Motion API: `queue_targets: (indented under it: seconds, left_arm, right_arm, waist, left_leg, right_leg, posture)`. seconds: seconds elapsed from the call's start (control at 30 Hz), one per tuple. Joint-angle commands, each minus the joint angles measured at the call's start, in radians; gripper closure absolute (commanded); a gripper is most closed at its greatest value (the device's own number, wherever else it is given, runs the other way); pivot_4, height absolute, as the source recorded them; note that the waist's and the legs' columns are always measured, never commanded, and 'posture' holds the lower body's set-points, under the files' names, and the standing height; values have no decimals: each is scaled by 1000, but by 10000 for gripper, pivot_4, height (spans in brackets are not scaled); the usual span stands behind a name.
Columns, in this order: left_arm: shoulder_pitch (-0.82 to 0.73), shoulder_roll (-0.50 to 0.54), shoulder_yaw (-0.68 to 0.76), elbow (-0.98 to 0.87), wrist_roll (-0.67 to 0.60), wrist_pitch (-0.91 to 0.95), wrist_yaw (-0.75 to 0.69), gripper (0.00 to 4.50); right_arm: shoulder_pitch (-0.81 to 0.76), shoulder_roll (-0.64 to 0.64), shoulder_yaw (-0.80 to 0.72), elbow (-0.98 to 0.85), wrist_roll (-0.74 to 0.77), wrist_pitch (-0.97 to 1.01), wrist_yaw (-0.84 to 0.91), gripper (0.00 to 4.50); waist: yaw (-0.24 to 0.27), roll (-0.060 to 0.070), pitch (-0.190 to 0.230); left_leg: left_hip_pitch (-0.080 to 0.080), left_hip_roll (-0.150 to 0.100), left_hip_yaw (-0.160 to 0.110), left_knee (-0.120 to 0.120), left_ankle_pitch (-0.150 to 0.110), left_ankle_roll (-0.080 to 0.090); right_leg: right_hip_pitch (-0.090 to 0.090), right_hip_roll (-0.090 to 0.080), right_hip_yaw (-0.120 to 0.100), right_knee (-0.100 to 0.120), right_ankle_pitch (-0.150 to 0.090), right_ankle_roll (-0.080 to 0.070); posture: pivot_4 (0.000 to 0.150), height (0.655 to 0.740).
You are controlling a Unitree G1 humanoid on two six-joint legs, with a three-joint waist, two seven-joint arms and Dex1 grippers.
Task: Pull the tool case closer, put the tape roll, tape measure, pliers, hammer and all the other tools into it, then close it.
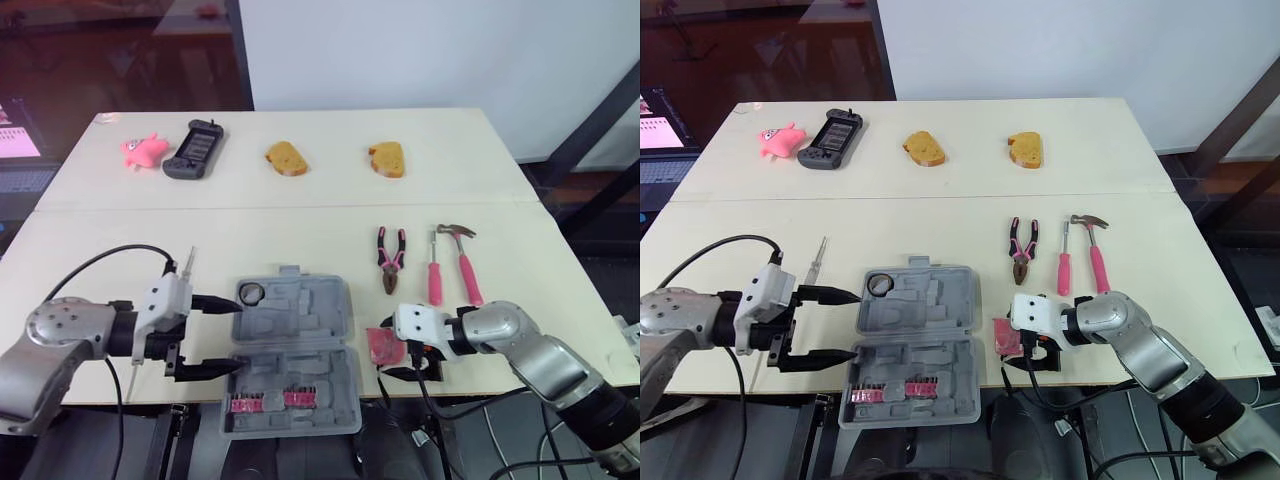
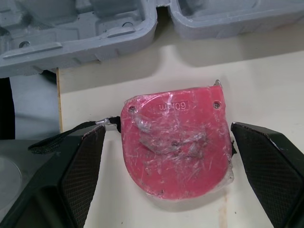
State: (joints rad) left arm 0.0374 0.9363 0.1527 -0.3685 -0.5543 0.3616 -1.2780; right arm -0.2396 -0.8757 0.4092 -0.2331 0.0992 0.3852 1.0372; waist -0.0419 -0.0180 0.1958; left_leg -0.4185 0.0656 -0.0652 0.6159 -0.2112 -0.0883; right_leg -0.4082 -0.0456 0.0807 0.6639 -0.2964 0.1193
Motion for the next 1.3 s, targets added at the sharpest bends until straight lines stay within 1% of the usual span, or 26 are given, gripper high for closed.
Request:
queue_targets:
  seconds: [0.03, 0.13, 0.17, 0.2, 0.33, 0.4, 0.53, 0.67, 0.8, 0.9, 0.97, 1.07, 1.13, 1.3]
  left_arm:
    - [4, 13, 33, -30, -3, -24, -1, 0]
    - [2, 10, 36, -31, -2, -32, 0, 0]
    - [1, 9, 37, -30, -2, -35, 2, 0]
    - [1, 8, 36, -30, -1, -37, 3, 0]
    - [9, 8, 43, -23, 3, -51, 10, 0]
    - [17, 8, 47, -21, 5, -56, 13, 0]
    - [45, 2, 67, -21, 8, -72, 20, 0]
    - [85, -3, 106, -8, 19, -100, 34, 0]
    - [141, -12, 148, -25, 29, -114, 58, 0]
    - [174, -18, 175, -51, 22, -114, 77, 0]
    - [191, -19, 184, -64, 21, -113, 83, 0]
    - [216, -19, 197, -77, 25, -116, 92, 0]
    - [235, -21, 210, -90, 26, -116, 100, 0]
    - [285, -28, 245, -116, 37, -129, 112, 0]
  right_arm:
    - [-7, 26, -15, 6, -16, -14, -1, 304]
    - [-20, 37, -15, 15, -36, -6, -1, 8205]
    - [-27, 43, -20, 15, -36, -1, -2, 12832]
    - [-33, 47, -23, 14, -39, 2, -2, 16481]
    - [-64, 29, -21, 9, -76, -26, 16, 16562]
    - [-77, 26, -34, -2, -69, -30, 30, 16562]
    - [-140, 39, -60, -48, -26, 81, 58, 16562]
    - [-261, 39, -16, -119, -77, 142, 81, 16562]
    - [-469, 128, 71, -117, -127, 270, 94, 16562]
    - [-594, 176, 152, -75, -112, 407, 167, 16562]
    - [-649, 195, 200, -49, -98, 467, 211, 16562]
    - [-713, 259, 257, 31, -117, 541, 197, 16562]
    - [-751, 316, 292, 114, -146, 564, 163, 16562]
    - [-752, 371, 365, 227, -206, 492, 116, 16562]
  waist:
    - [0, 0, 0]
    - [0, 0, 0]
    - [0, 0, 0]
    - [0, 0, 0]
    - [0, 0, 0]
    - [0, 0, 0]
    - [-2, 0, 0]
    - [-3, 0, 0]
    - [-7, 0, 0]
    - [-1, 0, 0]
    - [4, 0, 0]
    - [1, 0, 0]
    - [-3, 0, 0]
    - [-4, 0, 0]
  left_leg:
    - [0, 0, 0, 0, 0, 0]
    - [0, 0, 0, 0, 0, 0]
    - [0, 0, 0, 0, 0, 0]
    - [1, 0, 0, 0, 0, 0]
    - [1, 0, 0, 0, 0, 0]
    - [1, 0, 0, 0, 0, 0]
    - [1, 0, 0, 0, 0, 0]
    - [2, 0, 0, -1, 0, 0]
    - [2, 0, 0, -1, 0, 0]
    - [2, 0, 0, -2, 0, 0]
    - [2, 0, 0, -1, 0, 0]
    - [2, 0, 0, -1, 0, 0]
    - [2, 0, 0, -1, 0, 0]
    - [2, 0, 0, -2, 0, 0]
  right_leg:
    - [0, 0, 0, 0, 0, 0]
    - [0, 0, 0, 0, 0, 0]
    - [0, 0, 0, 0, 0, 0]
    - [1, 0, 0, 0, 0, 0]
    - [1, 0, 0, 0, 0, 0]
    - [1, 0, 0, 0, 0, 0]
    - [1, 0, 0, 0, 0, 0]
    - [0, 0, 0, 1, 0, 0]
    - [0, 0, 0, 1, 0, 0]
    - [0, 0, 0, 1, 0, 0]
    - [1, 0, -1, 1, 0, 0]
    - [1, -1, -1, 1, 0, -1]
    - [1, 0, -1, 2, 0, -1]
    - [0, 0, 0, 2, 0, -1]
  posture:
    - [1500, 7400]
    - [1500, 7400]
    - [1500, 7400]
    - [1500, 7400]
    - [1500, 7400]
    - [1500, 7400]
    - [1500, 7400]
    - [1500, 7400]
    - [1500, 7400]
    - [1500, 7400]
    - [1500, 7400]
    - [1500, 7400]
    - [1500, 7400]
    - [1500, 7400]
